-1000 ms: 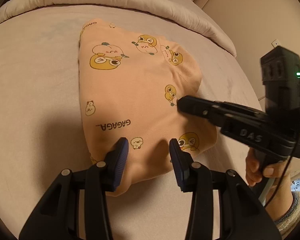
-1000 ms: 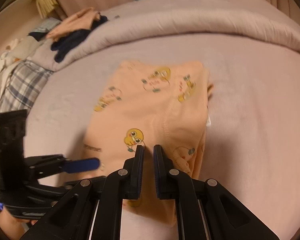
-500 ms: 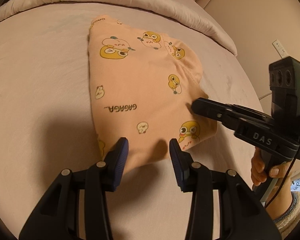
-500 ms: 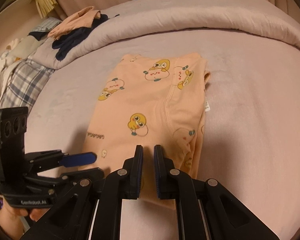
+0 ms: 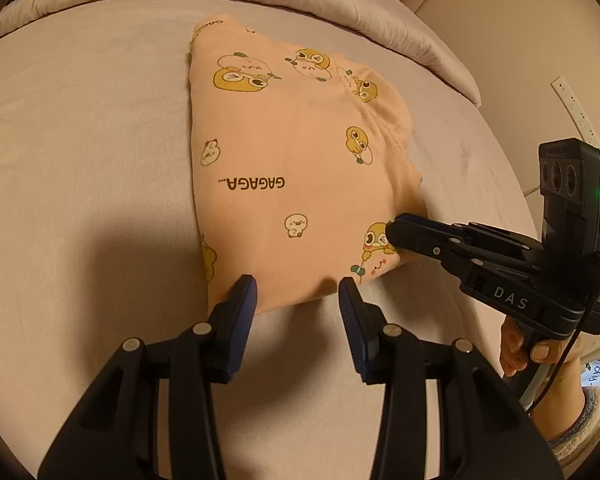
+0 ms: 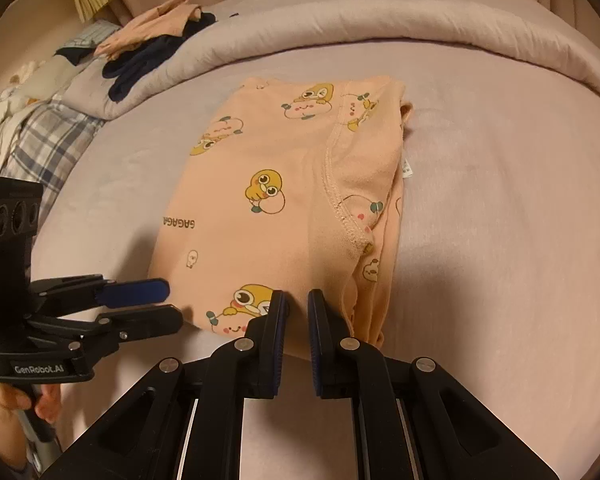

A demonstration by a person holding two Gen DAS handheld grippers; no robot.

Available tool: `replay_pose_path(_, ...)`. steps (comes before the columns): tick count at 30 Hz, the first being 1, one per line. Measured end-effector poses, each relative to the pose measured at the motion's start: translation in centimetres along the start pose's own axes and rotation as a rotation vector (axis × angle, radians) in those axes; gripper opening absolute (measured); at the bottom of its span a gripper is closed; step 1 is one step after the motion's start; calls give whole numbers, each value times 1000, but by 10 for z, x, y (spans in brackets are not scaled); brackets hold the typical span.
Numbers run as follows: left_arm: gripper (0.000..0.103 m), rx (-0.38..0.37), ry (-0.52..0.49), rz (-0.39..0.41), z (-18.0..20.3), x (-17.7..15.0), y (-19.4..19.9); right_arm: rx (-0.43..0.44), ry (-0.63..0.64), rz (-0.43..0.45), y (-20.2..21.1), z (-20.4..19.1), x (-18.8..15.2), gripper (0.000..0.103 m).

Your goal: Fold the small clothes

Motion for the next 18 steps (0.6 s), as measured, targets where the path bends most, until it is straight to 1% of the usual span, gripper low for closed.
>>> replay_pose_path(6,42,-20,40,3,-3,-2,3,1,-16,-9,2,1,-3,9)
replay_pose_path(11,42,-14,28,15,-1,-2,9,3,-25,-14,4,3,-6,9)
replay_pose_path(15,42,-17,21,40,-2,-2,24,12,-48,-14,7,5,-9,9)
replay_pose_path(18,49,-10,37,66,-11,1,33,19,-71,-16,9,6,-11,9)
Point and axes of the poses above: each gripper's, at about its wrist camera, not at the fingertips, and y roughly against the way its jaws point, z to its right, x to its top, the point moved 10 cm from there along -y, roughly the way its jaws point, and after that the axes turned 13 degrees about z, right-handed, at the moved point
